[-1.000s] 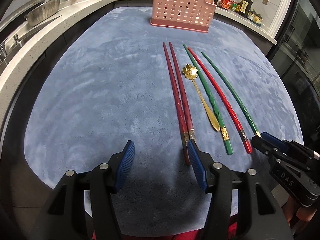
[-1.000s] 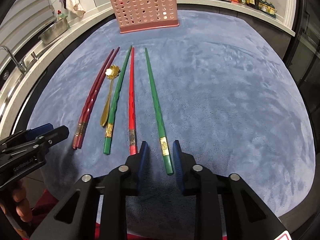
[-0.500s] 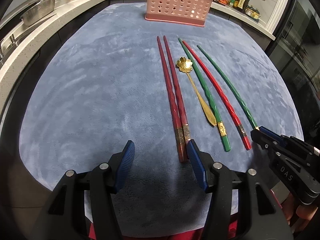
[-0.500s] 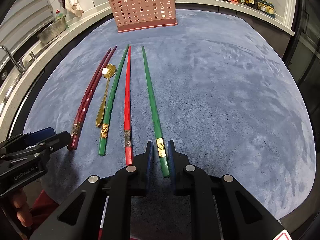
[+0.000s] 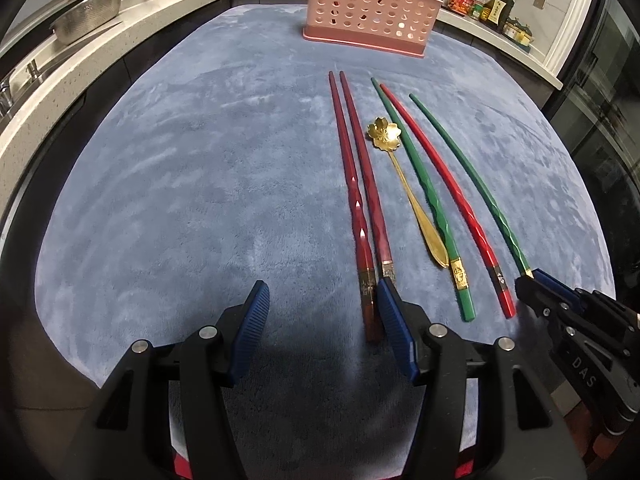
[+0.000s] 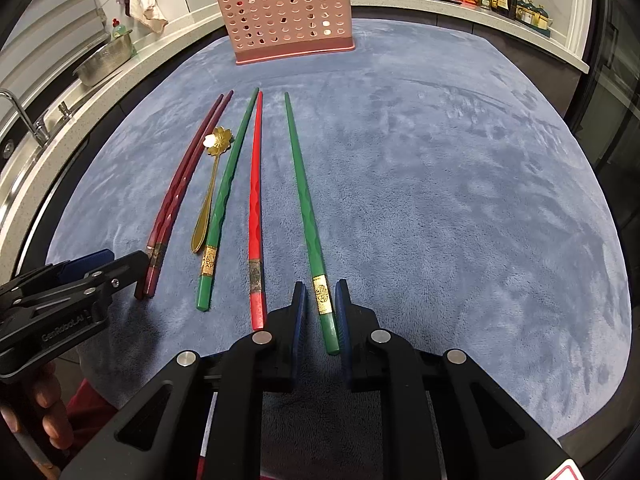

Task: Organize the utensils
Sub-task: 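Move the left tool to a dark red chopstick while the right tool approaches a green chopstick, then grasp the dark red chopstick with the left tool while the right tool grasps the green chopstick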

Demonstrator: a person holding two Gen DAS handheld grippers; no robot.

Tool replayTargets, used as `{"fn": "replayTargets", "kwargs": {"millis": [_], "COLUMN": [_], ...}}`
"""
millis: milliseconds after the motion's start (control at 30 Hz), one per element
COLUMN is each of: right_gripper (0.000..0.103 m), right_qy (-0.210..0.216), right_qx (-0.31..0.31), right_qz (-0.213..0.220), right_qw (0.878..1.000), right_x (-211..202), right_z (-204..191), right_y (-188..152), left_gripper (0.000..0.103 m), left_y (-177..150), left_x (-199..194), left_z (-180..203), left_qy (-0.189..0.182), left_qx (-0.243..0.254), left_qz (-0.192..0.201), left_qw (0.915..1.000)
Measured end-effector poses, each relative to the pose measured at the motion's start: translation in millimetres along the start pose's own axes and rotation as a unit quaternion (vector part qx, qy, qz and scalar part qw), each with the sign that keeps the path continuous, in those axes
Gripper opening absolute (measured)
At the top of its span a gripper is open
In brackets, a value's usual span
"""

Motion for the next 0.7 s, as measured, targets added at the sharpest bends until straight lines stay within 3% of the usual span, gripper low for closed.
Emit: {"fn": "replayTargets", "kwargs": {"millis": [167, 500, 700], "right_gripper": [0.014, 0.014, 0.01], "right_qy": [0.0, 0.0, 0.004], "right_qx": [0.0, -0.001, 0.001], "right_qz": [0.0, 0.001, 0.004], "right_qw": [1.0, 1.0, 1.0], "right_x": [-0.1, 0.7, -0.5], "right_z": [-0.2, -0.7, 0.4], "right_y": [-0.1, -0.3, 1.4], "left_gripper": [0.051, 0.015, 0.007], "left_y": [-1.2, -1.7, -0.4], "left_x": [0.6, -1.9, -5.4], "left_z": [1.7, -4.0, -3.2], "left_qy": [0.002, -0.021, -0.032], "left_qx": [0.006, -0.008, -0.009], "left_qz": [0.004, 0.009, 0.011], "left_qw": [1.0, 0.9997, 0.9994]}}
Point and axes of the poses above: each gripper's, at about its wrist camera, not at the fingertips, and x roughly the way its jaws point, z to its right, y to its top, the point moved 2 cm from there along x, roughly the way its jaws point, and after that the axes turned 1 degree about x, right-handed, at the moved point
